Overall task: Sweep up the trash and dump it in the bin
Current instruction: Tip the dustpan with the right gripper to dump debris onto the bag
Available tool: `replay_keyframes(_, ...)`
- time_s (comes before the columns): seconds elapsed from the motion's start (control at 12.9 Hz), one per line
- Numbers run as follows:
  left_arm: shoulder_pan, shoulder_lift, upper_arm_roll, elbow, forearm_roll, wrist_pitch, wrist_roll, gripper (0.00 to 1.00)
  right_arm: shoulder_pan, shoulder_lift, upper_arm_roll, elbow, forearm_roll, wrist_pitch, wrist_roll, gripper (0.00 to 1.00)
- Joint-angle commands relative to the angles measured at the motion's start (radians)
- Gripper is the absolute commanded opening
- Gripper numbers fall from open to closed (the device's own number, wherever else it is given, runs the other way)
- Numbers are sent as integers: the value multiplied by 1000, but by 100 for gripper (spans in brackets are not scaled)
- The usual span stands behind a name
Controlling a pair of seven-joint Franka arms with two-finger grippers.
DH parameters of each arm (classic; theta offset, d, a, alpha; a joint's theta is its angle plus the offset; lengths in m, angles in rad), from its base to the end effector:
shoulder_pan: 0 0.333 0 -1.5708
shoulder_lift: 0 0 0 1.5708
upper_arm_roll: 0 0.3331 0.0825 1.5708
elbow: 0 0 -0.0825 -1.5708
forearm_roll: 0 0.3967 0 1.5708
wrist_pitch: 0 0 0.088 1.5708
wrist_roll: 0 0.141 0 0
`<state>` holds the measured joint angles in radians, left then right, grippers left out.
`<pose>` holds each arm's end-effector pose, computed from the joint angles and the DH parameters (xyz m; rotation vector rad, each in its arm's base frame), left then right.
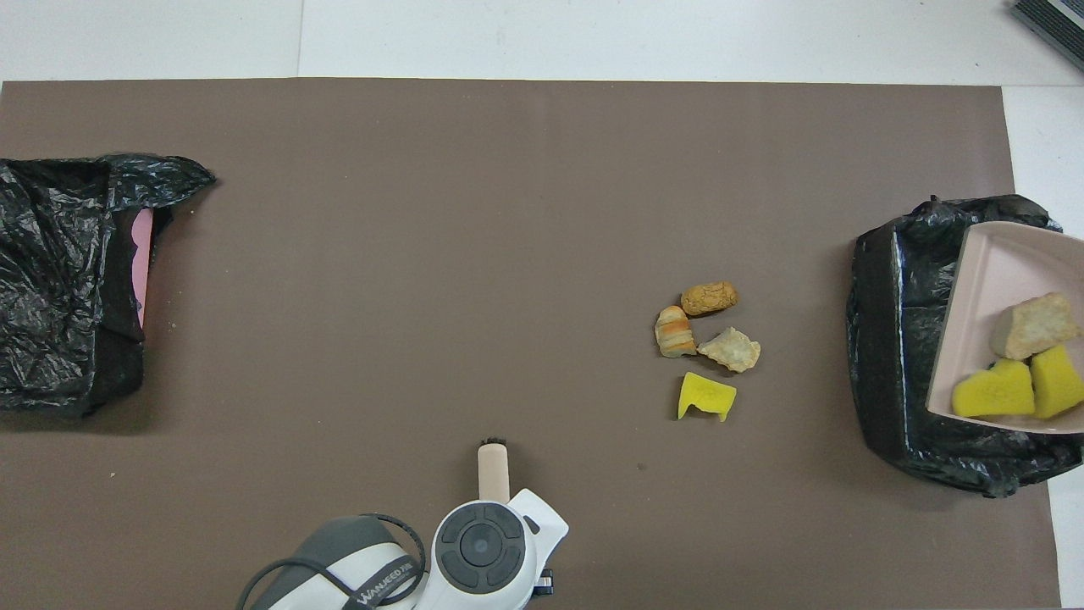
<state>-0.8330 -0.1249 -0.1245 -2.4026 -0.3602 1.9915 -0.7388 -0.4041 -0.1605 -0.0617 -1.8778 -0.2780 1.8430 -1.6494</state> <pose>0.2293 -0.3816 0.3224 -3.0584 0.0300 0.6259 0.4664 -0.2711 0.5736 2.3537 1.6840 -0.2435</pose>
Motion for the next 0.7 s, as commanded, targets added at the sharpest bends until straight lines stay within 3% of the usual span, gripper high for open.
replay_keyframes(0.0,-6,-45,9,-59,-46,39,38,0,-30,15,10,-18,-104,74,-23,0)
replay_keyframes(0.39,-9,-61,9,-107,-63,111,44,0,-6,33,14,-73,-283,200,-20,0)
replay_keyframes(0.62,-9,-48,11,-107,-62,110,47,0,27,-19,14,-165,-380,248,-26,0)
